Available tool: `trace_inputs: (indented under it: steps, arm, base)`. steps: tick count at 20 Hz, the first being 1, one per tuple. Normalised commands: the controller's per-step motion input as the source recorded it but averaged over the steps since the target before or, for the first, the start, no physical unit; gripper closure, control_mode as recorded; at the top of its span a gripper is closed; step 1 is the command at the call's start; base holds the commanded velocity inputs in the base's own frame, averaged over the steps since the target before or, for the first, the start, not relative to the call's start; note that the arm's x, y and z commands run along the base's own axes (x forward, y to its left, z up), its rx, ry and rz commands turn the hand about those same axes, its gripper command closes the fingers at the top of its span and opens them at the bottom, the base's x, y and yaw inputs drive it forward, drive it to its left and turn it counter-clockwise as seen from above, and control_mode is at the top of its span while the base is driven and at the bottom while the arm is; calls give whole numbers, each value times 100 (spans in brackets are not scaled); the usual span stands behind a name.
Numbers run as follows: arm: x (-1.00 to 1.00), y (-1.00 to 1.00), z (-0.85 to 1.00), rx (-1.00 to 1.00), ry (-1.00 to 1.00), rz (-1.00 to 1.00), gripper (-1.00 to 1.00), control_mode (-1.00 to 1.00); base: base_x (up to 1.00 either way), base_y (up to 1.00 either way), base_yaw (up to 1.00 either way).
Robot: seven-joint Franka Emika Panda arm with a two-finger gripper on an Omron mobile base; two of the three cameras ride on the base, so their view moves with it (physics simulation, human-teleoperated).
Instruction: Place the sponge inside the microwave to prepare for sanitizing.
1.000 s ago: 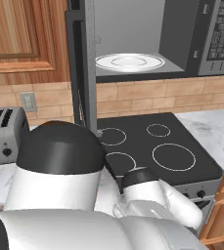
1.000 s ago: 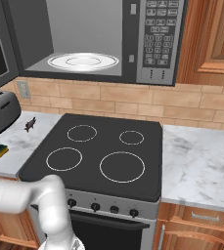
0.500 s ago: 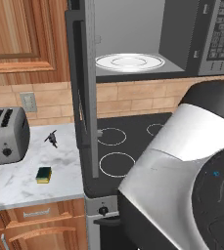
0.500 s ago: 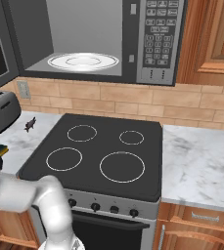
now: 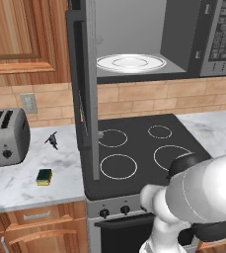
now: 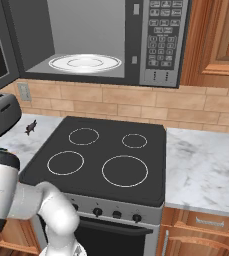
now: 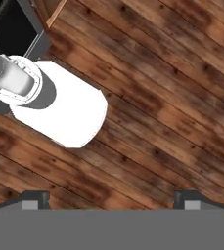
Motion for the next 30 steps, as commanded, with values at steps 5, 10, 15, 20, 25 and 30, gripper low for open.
trace_inputs:
  steps: [5, 10, 15, 20, 25, 30]
  arm:
    - [-5, -98, 5, 58, 8, 4, -100, -100]
    - [9, -58, 3, 24, 11, 8, -100, -100]
    - [1, 8, -4, 1, 14, 9, -100, -100]
    - [14, 0, -33, 16, 21, 33, -100, -100]
    - [11, 17, -41, 7, 8, 57, -100, -100]
    - [22, 52, -42, 2, 14, 81, -100, -100]
  base:
    - [0, 0, 0]
    - [0, 0, 0]
    - [0, 0, 0]
    - [0, 0, 0]
    - [0, 0, 0]
    - [0, 0, 0]
